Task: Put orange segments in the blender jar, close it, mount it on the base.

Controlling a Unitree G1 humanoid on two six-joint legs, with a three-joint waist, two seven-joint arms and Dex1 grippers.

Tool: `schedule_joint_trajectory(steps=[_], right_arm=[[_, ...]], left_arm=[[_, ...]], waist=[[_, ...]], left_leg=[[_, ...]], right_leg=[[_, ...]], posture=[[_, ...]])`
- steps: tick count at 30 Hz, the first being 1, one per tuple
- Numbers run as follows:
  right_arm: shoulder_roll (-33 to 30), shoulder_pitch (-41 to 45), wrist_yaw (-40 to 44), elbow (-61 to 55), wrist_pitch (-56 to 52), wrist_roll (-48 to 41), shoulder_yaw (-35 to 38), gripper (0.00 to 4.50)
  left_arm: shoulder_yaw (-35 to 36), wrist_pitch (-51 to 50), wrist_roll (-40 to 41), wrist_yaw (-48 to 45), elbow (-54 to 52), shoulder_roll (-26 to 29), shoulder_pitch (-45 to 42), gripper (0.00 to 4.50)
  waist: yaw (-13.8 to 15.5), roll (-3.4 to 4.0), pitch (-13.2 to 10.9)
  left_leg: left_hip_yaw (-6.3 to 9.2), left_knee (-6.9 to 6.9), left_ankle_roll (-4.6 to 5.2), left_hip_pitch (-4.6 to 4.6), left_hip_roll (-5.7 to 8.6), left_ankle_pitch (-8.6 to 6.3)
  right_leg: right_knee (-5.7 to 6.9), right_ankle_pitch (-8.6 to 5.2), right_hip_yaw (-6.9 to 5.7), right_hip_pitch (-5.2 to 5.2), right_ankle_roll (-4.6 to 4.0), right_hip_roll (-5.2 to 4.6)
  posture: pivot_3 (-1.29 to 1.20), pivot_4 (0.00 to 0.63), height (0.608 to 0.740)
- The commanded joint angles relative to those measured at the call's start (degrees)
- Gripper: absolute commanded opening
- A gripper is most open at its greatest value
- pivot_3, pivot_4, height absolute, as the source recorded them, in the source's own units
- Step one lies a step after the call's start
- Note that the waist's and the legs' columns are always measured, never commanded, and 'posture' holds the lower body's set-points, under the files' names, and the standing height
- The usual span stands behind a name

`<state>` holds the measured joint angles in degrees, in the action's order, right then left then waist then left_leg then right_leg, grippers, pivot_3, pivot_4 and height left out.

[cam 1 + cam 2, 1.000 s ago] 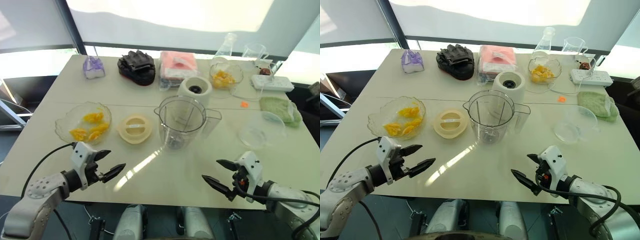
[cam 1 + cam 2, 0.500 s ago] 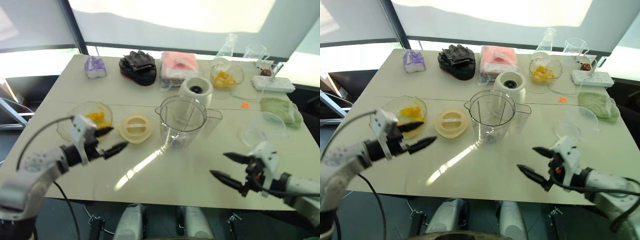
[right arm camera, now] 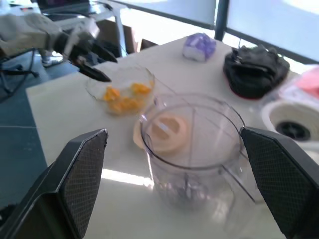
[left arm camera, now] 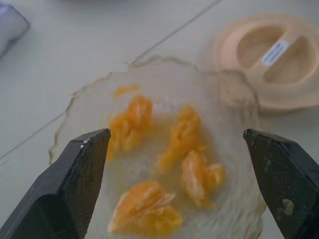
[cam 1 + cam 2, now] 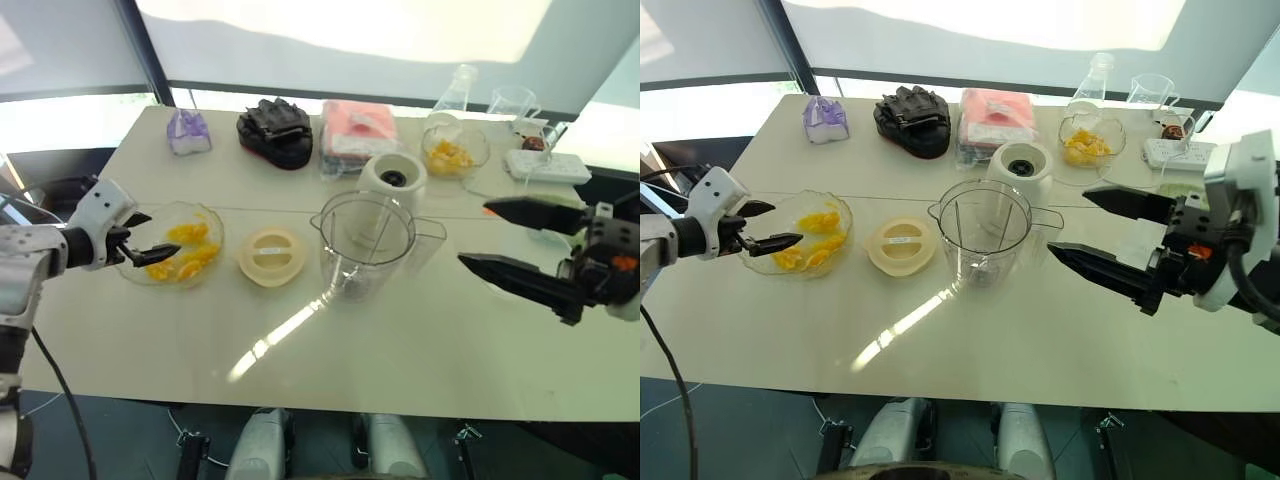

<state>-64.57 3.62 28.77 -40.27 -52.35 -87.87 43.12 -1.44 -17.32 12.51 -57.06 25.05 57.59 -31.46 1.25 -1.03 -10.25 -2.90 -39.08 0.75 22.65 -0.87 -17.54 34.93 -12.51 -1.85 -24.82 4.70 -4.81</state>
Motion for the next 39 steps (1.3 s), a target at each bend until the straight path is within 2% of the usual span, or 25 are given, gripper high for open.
schedule_joint_trajectory(steps=[1,6,11,20,29,31,33,39], right_arm=[[-0.59,1.27,-3.63,-1.68,2.24,-3.70,-2.59,4.50],[-0.22,2.19,-6.73,-3.35,3.77,-3.73,-6.89,4.50],[-0.10,1.92,-10.35,-4.67,4.94,-4.38,-8.25,4.50],[0.28,-1.00,-14.62,-7.20,6.78,-5.34,-7.67,4.50],[0.23,-3.84,-16.49,-8.18,7.68,-4.77,-5.65,4.50],[0.37,-3.66,-16.69,-8.12,8.24,-4.11,-6.35,4.50],[0.43,-3.54,-16.76,-7.99,8.64,-3.57,-6.91,4.50],[0.88,-3.39,-16.49,-7.81,9.33,-2.13,-8.43,4.50]], left_arm=[[-4.71,8.86,-6.99,-3.66,11.15,-2.17,-7.18,4.45],[-9.03,18.56,-14.30,-3.44,29.75,-8.39,-17.44,4.45],[-9.30,21.90,-16.82,-4.95,41.02,-13.45,-23.89,4.45],[-11.65,23.29,-24.01,0.24,48.39,-18.60,-28.06,4.45],[-12.14,19.95,-27.79,-1.13,50.47,-19.13,-27.98,4.45],[-12.26,19.40,-28.38,-2.04,50.67,-19.61,-27.78,3.92],[-12.04,19.46,-28.64,-1.72,50.76,-20.18,-27.48,3.11],[-10.21,19.23,-27.84,0.51,51.08,-21.56,-27.00,0.06]], waist=[[0.18,-0.06,0.03],[0.74,-0.12,0.04],[0.95,-0.19,0.04],[0.88,-0.31,0.06],[0.96,-0.38,0.10],[0.94,-0.38,0.11],[0.94,-0.38,0.12],[0.95,-0.38,0.14]], left_leg=[[-0.02,0.00,0.00,0.00,0.01,0.00],[-0.11,-0.02,0.02,0.24,0.07,-0.01],[-0.09,-0.15,0.04,0.63,0.09,0.00],[-0.04,-0.21,0.05,0.63,0.11,0.01],[-0.02,-0.26,0.05,0.58,0.10,0.01],[-0.02,-0.28,0.05,0.55,0.10,0.01],[-0.03,-0.30,0.05,0.51,0.10,0.01],[0.05,-0.51,0.05,0.45,0.06,0.01]], right_leg=[[0.00,0.00,-0.01,0.01,0.00,-0.18],[-0.05,0.03,0.00,-0.16,0.04,-0.32],[0.09,0.19,-0.09,-0.54,0.31,-0.16],[0.19,0.33,-0.17,-0.51,0.55,-0.09],[0.24,0.35,-0.17,-0.44,0.58,-0.07],[0.24,0.35,-0.17,-0.40,0.58,-0.07],[0.25,0.35,-0.17,-0.36,0.58,-0.07],[0.28,0.35,-0.16,-0.21,0.56,-0.05]], posture=[[0.00,0.150,0.740],[0.00,0.150,0.740],[0.00,0.150,0.740],[0.00,0.150,0.740],[0.00,0.150,0.740],[0.00,0.150,0.740],[0.00,0.150,0.740],[0.00,0.150,0.740]])
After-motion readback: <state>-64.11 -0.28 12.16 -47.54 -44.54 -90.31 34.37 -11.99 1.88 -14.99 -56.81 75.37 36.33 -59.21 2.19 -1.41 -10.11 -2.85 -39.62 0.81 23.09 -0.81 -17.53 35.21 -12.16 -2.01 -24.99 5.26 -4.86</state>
